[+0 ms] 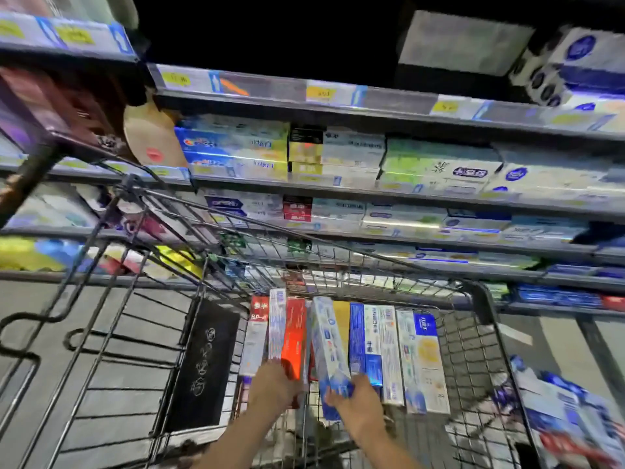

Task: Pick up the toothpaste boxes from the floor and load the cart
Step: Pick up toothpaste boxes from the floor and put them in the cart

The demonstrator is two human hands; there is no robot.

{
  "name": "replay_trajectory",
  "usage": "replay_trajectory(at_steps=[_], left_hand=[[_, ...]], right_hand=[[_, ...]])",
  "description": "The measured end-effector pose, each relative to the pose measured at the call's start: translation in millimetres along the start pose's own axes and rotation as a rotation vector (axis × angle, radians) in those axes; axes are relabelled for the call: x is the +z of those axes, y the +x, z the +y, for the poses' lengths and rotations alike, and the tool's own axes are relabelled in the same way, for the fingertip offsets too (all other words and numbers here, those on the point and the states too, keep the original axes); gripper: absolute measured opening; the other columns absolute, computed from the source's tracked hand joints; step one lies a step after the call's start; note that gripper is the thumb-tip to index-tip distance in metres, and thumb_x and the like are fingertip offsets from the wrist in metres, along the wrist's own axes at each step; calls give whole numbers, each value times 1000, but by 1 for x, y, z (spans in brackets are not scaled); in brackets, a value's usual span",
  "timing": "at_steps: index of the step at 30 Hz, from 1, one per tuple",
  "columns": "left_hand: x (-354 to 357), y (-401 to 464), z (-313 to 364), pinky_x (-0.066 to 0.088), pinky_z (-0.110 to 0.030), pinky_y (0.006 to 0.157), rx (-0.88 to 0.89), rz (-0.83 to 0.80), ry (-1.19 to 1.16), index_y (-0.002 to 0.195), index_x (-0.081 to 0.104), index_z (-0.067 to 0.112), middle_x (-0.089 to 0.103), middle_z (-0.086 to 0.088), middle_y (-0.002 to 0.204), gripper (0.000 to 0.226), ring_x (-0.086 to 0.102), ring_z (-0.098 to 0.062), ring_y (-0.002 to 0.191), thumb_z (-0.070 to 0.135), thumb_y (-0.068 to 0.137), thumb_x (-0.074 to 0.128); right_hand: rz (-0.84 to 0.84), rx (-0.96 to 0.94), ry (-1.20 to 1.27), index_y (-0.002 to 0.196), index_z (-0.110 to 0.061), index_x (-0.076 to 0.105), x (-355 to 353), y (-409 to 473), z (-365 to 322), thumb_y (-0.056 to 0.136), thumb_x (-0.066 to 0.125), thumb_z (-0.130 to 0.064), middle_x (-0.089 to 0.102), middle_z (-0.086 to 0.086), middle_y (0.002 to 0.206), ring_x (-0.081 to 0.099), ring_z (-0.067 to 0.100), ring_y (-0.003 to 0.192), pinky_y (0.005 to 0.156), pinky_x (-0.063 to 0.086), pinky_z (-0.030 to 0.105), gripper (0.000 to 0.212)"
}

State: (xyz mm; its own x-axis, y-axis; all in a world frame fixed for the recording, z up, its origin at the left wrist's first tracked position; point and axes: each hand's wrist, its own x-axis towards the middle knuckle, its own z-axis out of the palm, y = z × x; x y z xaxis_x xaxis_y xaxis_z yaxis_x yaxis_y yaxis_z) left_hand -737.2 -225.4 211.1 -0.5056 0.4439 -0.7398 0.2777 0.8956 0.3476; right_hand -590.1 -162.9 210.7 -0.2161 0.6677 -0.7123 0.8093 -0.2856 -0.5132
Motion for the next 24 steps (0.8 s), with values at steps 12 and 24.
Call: replay_trajectory(at_steps=[12, 24], left_hand=[[46, 104, -7, 50, -35, 83, -19, 73, 21, 107, 52, 8, 58, -10, 110, 50, 60, -29, 105, 34, 71, 75], [16, 105, -29, 46, -36, 92, 164, 58, 315, 128, 41, 13, 49, -6, 123, 49, 49, -26, 119, 30, 86, 60]], right_hand=[[0, -25, -121, 126, -4, 39, 70, 80, 21, 83, 70, -22, 59, 10, 111, 56, 21, 87, 64, 43, 21, 56], [-38, -107, -269, 129, -12, 38, 61, 88, 12, 89, 61, -38, 56, 8, 122, 58, 25, 110, 90, 49, 35, 53]])
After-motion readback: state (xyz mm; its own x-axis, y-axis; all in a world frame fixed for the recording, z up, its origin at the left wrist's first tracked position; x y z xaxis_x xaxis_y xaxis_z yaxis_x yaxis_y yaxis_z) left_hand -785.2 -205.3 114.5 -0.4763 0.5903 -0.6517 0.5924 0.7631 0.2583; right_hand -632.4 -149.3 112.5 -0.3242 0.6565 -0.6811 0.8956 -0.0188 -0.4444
